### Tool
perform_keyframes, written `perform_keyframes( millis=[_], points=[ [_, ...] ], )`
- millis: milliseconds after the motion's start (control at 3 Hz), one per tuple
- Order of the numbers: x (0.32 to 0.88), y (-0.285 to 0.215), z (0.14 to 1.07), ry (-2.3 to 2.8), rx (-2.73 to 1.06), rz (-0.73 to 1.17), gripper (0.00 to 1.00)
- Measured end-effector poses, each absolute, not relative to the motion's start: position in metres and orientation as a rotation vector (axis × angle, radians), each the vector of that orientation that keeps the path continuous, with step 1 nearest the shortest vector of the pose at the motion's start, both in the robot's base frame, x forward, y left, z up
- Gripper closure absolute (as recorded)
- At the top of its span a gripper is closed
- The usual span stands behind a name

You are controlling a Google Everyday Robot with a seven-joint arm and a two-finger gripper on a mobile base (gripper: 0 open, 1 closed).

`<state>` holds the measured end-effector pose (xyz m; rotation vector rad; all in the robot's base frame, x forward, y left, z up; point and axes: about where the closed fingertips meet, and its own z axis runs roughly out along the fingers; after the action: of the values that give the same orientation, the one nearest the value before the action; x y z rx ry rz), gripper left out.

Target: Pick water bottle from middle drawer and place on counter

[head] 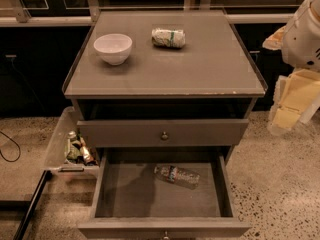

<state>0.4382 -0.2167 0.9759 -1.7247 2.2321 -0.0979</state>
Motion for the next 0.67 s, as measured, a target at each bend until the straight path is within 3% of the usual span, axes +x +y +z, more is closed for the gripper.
perform_keyframes(
  millis=[667],
  points=[
    [0.445, -0.228, 0.937, 2.231, -1.724, -0.072, 0.0]
  ],
)
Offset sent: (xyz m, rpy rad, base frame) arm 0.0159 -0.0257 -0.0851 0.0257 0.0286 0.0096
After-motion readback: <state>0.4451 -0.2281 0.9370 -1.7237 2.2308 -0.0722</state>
